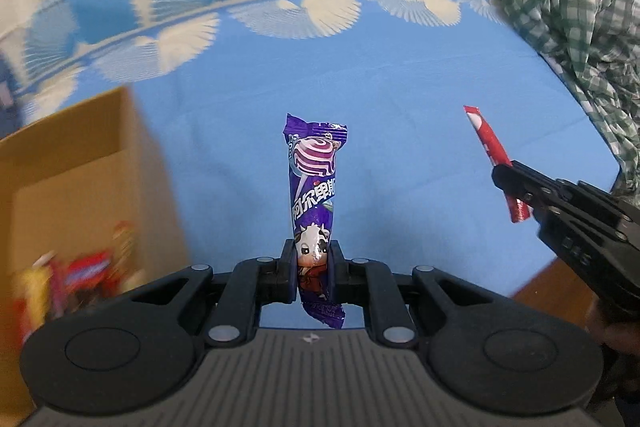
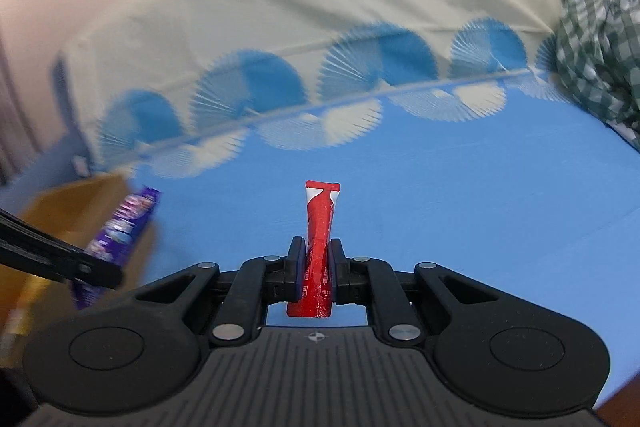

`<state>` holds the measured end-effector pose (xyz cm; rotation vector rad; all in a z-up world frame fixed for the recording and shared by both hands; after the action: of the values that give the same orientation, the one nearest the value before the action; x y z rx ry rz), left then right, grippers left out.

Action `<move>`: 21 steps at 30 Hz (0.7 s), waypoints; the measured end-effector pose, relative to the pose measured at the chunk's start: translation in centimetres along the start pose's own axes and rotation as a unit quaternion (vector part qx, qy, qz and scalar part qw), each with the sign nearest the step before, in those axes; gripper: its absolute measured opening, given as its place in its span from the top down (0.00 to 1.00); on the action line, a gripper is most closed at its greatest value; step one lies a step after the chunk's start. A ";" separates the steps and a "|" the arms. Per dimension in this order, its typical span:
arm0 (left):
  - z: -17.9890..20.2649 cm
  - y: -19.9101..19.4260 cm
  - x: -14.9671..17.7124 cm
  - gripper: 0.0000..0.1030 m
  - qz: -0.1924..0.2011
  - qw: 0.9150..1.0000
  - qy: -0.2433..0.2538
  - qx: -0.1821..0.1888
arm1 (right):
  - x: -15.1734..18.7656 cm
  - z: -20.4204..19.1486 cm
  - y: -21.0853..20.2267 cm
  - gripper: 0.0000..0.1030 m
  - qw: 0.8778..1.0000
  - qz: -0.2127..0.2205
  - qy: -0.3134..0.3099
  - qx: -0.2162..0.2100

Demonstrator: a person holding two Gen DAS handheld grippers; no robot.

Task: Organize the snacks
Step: 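Carry the purple candy bar and red stick packet with both tools over the box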

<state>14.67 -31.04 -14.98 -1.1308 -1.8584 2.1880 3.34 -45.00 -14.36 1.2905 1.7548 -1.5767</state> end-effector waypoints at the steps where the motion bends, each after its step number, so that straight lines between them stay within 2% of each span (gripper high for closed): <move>1: -0.6 -1.7 0.9 0.85 0.006 1.000 -0.005 -0.007 | -0.1 -1.4 -1.4 0.88 1.000 0.004 -0.001 -0.010; 5: -3.9 -8.5 5.6 0.85 0.027 0.998 -0.030 -0.040 | 0.6 -7.6 -6.6 0.88 0.998 0.011 -0.012 -0.066; 13: -8.9 -17.2 14.4 0.85 0.056 0.992 -0.071 -0.082 | 4.8 -18.7 -13.8 0.88 0.984 -0.014 -0.056 -0.170; 16: -9.9 -19.7 17.1 0.85 0.072 0.990 -0.087 -0.087 | 6.2 -21.5 -15.8 0.88 0.979 -0.019 -0.077 -0.186; 21: -11.2 -22.8 20.2 0.85 0.101 0.984 -0.111 -0.090 | 6.4 -24.4 -18.2 0.88 0.975 -0.003 -0.114 -0.188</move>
<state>-3.03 -5.73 -4.99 -1.1981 -2.1597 2.3817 -8.99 -18.34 -4.17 0.8860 1.7997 -1.2568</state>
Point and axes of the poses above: each gripper's, at about its wrist camera, not at the fingertips, and y roughly the way its jaws point, z to its right, x to its underside, the point moved 7 cm from there along y, roughly the way its jaws point
